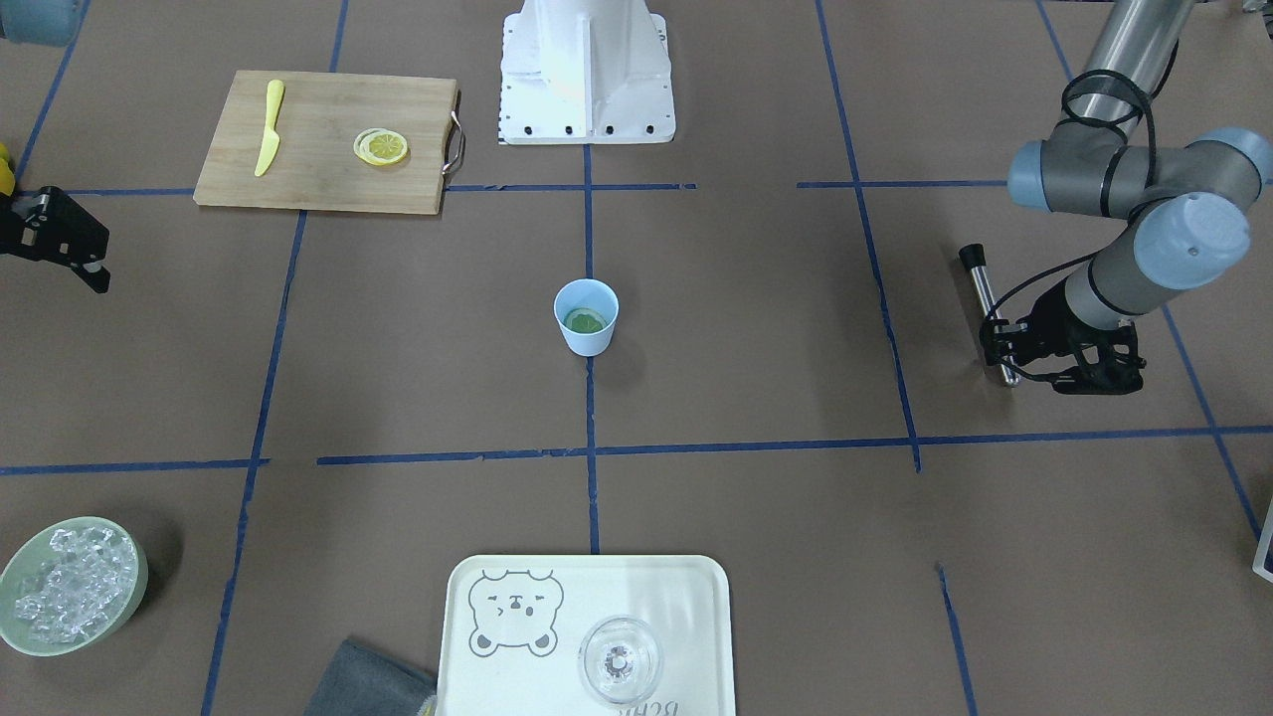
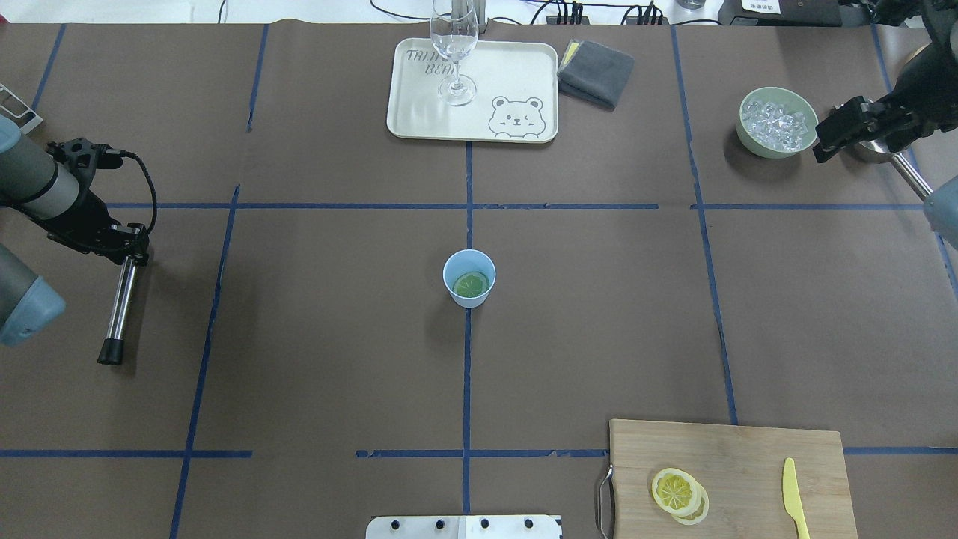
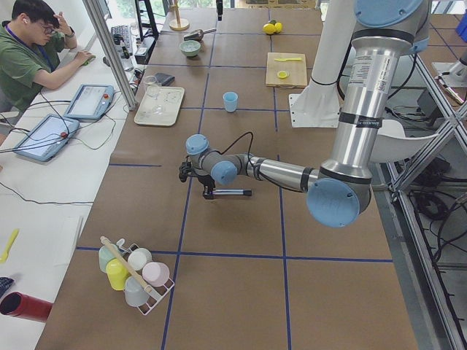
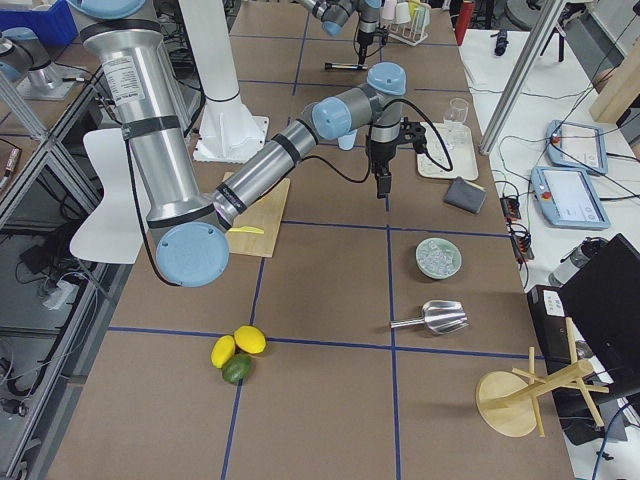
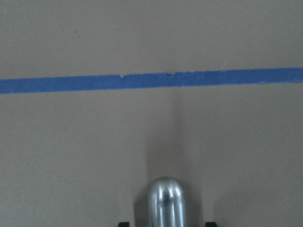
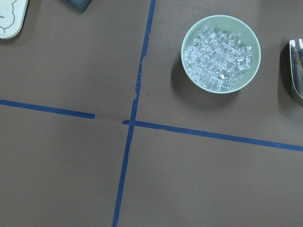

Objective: Squeeze lemon into cup

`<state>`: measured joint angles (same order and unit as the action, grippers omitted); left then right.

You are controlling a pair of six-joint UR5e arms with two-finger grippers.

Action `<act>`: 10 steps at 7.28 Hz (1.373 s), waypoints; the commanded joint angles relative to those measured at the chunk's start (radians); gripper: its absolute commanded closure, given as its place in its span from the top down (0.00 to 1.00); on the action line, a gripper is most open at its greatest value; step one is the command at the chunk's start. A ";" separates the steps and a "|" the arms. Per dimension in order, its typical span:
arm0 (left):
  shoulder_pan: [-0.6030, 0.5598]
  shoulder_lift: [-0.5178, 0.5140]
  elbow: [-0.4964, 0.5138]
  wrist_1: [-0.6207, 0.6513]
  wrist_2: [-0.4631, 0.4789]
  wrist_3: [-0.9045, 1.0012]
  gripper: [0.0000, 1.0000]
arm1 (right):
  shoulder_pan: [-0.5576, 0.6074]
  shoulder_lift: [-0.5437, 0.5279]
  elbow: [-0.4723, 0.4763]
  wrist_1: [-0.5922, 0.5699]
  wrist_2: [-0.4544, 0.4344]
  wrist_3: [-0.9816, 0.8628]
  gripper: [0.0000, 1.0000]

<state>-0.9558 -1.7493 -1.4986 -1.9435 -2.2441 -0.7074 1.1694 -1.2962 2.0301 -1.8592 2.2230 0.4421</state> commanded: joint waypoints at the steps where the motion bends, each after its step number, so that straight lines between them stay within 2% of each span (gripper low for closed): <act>1: 0.000 0.004 -0.014 0.001 0.024 -0.013 0.00 | 0.003 0.000 0.001 0.000 0.006 0.001 1.00; 2: 0.000 0.005 -0.063 0.003 0.027 -0.056 0.00 | 0.003 0.000 0.001 0.000 0.006 0.001 1.00; 5: -0.024 0.019 -0.305 0.006 0.047 -0.049 0.00 | 0.004 0.000 0.001 0.000 0.006 0.003 1.00; 7: -0.026 0.005 -0.423 0.008 0.350 -0.055 0.00 | 0.012 -0.002 0.001 0.000 0.018 0.004 1.00; 8: -0.024 -0.002 -0.457 0.006 0.403 -0.044 0.00 | 0.022 -0.002 0.001 0.000 0.026 0.004 1.00; 10: -0.017 -0.141 -0.462 0.005 0.432 -0.017 0.00 | 0.036 -0.003 -0.001 0.000 0.040 0.003 1.00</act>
<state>-0.9786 -1.8068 -1.9591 -1.9364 -1.8377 -0.7371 1.1972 -1.2981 2.0307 -1.8592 2.2558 0.4461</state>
